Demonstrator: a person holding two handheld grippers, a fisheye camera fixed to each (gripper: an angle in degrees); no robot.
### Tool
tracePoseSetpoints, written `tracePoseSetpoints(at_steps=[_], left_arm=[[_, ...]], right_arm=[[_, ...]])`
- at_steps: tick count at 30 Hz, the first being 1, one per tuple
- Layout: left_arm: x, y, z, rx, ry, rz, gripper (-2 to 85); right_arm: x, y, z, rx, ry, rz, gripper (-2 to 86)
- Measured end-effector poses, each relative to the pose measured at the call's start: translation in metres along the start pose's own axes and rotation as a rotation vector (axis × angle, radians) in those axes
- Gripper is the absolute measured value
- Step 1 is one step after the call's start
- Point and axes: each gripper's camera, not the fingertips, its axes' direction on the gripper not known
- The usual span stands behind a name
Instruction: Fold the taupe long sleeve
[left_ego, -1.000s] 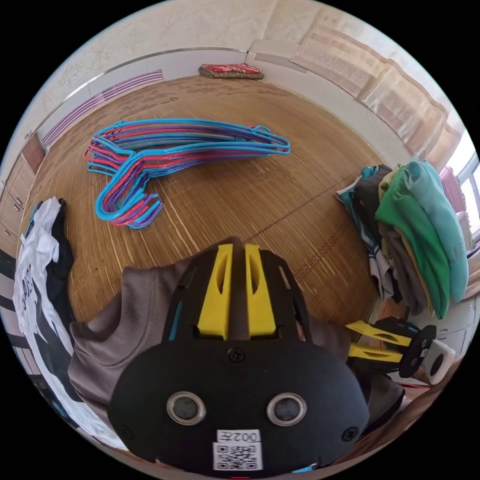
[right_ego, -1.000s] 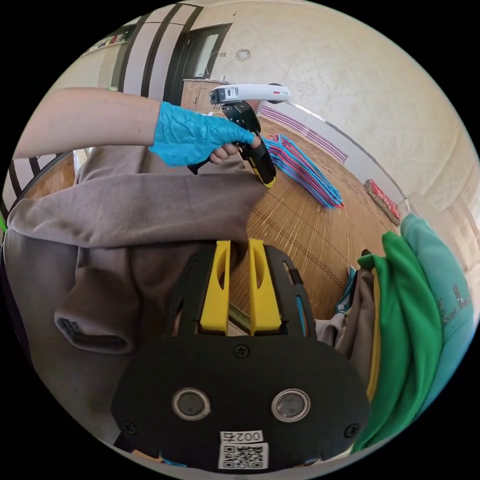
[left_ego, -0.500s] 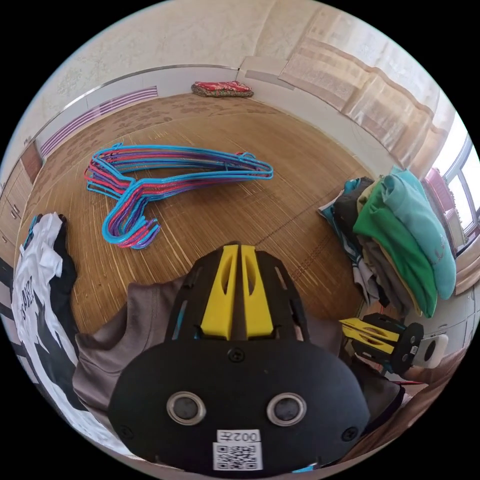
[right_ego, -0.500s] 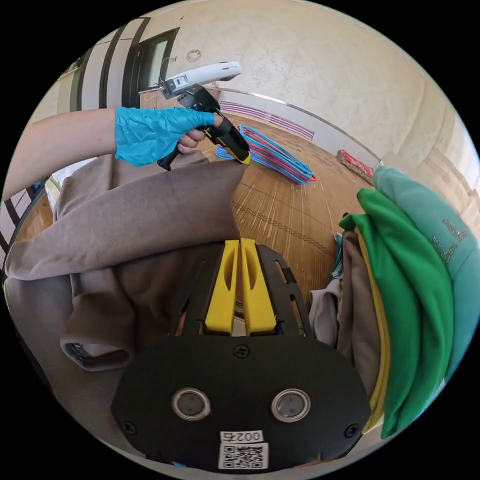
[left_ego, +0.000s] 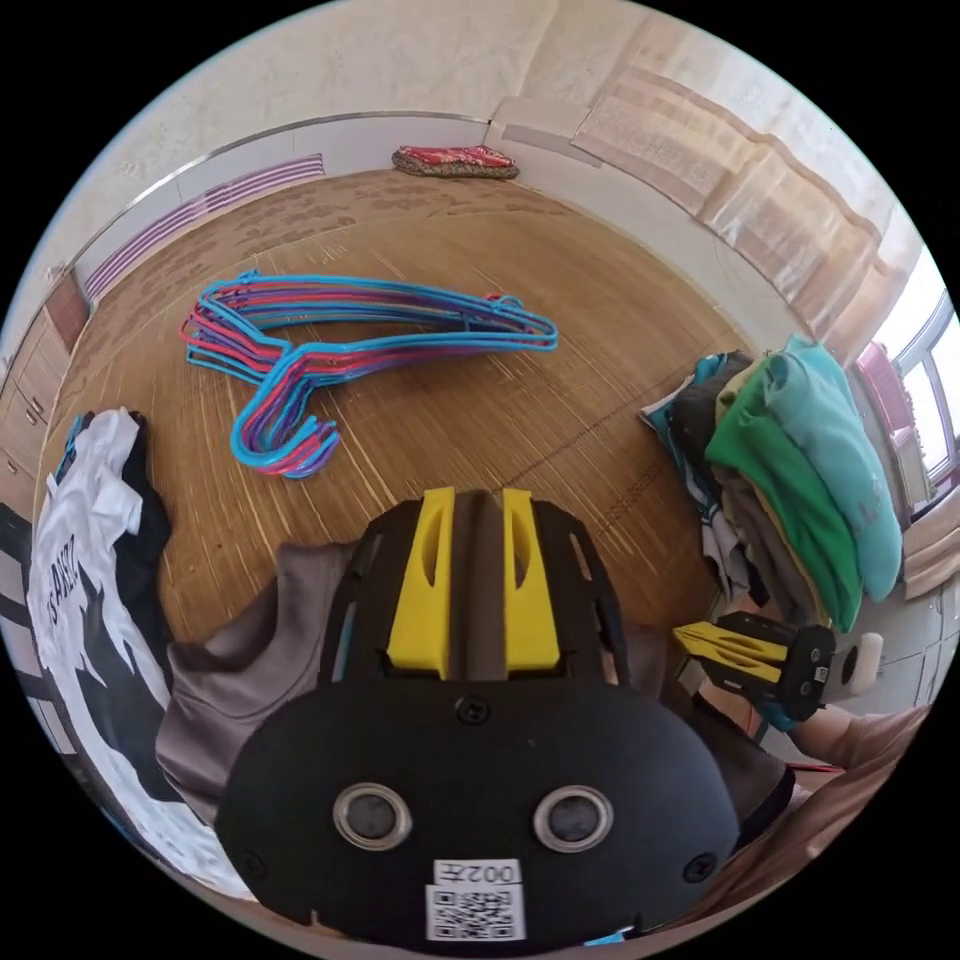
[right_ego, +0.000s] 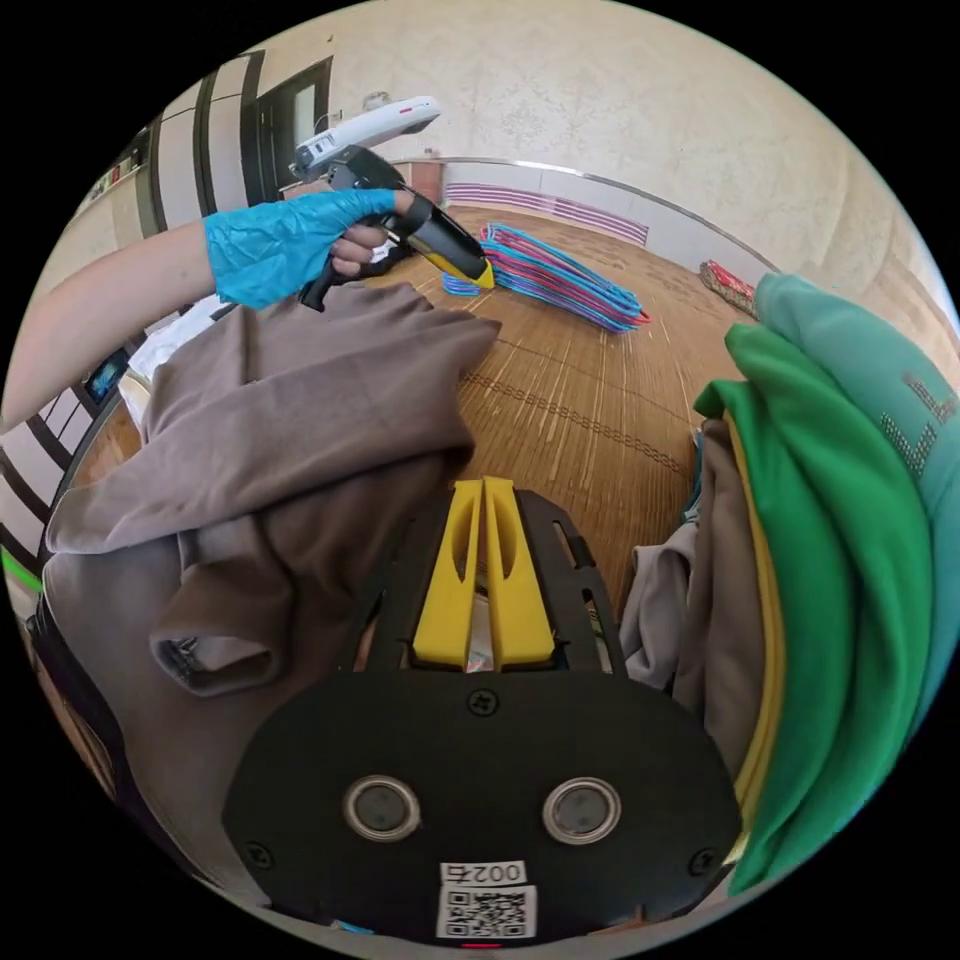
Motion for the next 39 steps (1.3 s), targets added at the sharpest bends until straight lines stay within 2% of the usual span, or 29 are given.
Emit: tracePoseSetpoints(at_steps=[9,13,18,23,29,36,39], left_arm=[[0.02,0.126,-0.11,0.11,-0.104,0.104,2.1],[0.028,0.207,-0.137,0.085,-0.096,0.121,1.8],[0.032,0.308,-0.152,0.04,-0.109,0.104,1.9],[0.04,0.422,-0.157,-0.02,-0.142,0.059,2.4],[0.054,0.52,-0.155,-0.055,-0.144,-0.006,3.9],[0.072,0.592,-0.153,-0.035,-0.097,-0.037,6.7],[0.08,0.62,-0.147,-0.06,-0.105,-0.02,8.1]], right_arm=[[-0.004,0.042,-0.066,0.011,-0.047,-0.098,2.6],[-0.001,0.075,-0.098,-0.028,-0.089,-0.136,6.0],[0.009,0.12,-0.129,-0.078,-0.241,-0.12,10.1],[0.005,0.158,-0.167,-0.119,-0.378,-0.229,11.0],[-0.013,0.176,-0.178,-0.225,-0.431,-0.341,11.2],[-0.013,0.195,-0.18,-0.231,-0.401,-0.278,7.6],[-0.014,0.206,-0.189,-0.206,-0.38,-0.253,3.3]])
